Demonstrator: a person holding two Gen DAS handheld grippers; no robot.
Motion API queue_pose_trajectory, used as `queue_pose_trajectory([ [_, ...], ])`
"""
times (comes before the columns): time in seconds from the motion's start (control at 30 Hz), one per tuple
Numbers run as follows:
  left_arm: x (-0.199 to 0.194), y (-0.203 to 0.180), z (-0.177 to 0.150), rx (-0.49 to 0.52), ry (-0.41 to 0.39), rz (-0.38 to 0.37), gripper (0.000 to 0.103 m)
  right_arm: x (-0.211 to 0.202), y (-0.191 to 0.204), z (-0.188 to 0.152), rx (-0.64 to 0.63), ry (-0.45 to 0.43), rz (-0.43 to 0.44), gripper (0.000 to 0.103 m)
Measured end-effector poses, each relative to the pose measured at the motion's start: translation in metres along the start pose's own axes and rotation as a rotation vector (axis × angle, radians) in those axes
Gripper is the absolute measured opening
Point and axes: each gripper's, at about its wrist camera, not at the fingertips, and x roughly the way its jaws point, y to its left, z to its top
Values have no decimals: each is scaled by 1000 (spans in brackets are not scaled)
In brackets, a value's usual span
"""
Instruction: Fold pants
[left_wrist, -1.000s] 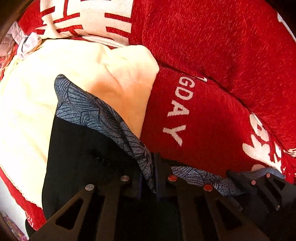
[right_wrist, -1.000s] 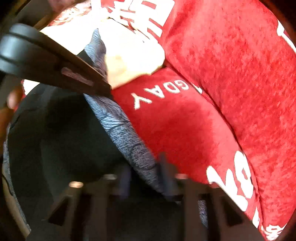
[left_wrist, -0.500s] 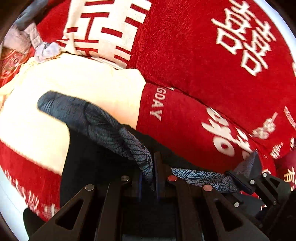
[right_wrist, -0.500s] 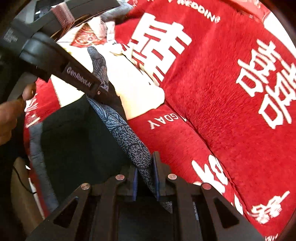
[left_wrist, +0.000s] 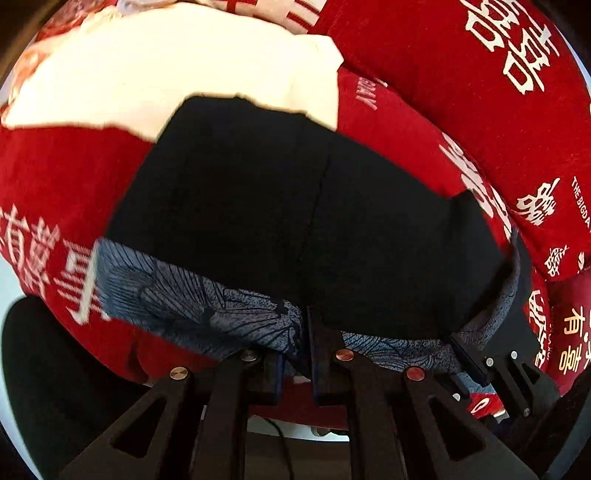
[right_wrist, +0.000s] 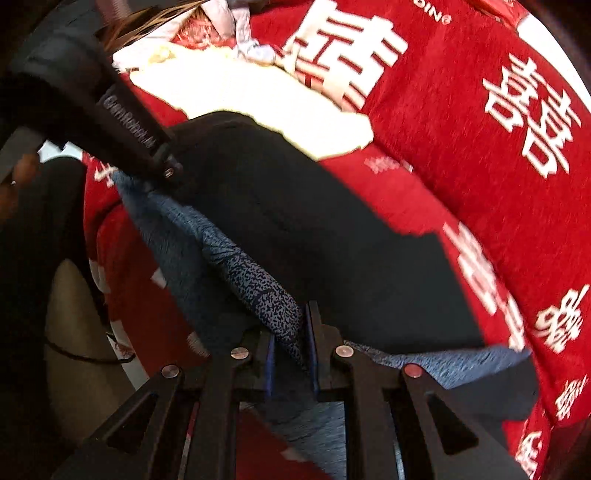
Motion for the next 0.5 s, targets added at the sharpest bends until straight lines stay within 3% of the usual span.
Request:
queue_pose_trajectory([
  [0.17,0,-4,-6,40,-36,9,12,-3,9,1,-45,21,-52,22],
  [0.27,0,-1,-8,34,-38,-3,12,-26,-4,7,-1,-4,47,30],
  [0.33,1,0,-9,28,-40,-12,12,-42,-23,15,77,-45,109,43],
  [0.4,2,-1,-10,34,-44,-6,12,-51,-51,25,192,-93,106,73],
  [0.47,-1,0,-13,43,-47,4,12,-45,-76,33,297,-102,89,76],
  [0.5,-2,0,-13,45,-49,12,17,-39,-82,35,331,-90,77,76],
])
